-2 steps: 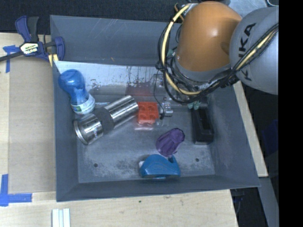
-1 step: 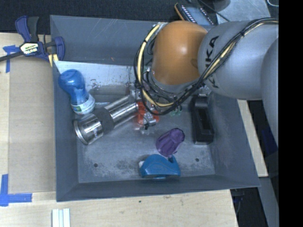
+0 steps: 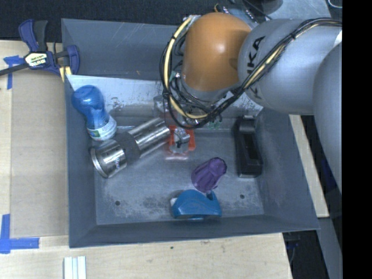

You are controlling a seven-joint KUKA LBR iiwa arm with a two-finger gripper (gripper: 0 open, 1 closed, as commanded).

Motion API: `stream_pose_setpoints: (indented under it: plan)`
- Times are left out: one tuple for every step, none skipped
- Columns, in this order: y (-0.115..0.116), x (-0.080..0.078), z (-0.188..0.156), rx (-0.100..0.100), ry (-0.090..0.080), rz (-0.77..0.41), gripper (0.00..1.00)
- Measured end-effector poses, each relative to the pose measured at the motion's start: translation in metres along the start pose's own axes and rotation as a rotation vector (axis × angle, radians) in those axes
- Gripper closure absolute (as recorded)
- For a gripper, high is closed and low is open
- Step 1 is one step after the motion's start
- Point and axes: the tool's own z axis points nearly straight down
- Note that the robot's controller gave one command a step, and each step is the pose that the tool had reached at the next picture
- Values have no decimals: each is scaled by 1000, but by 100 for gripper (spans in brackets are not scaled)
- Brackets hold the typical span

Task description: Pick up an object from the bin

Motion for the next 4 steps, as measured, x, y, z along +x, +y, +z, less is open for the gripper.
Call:
stream_pose_setpoints:
  plan:
    - [122,-15,47,1,7,-52,0]
    - [82,-28,80,-2,-12,-109,0]
    - [105,-14,77,22,-23,3,100]
    - [105,-14,77,21,-23,3,100]
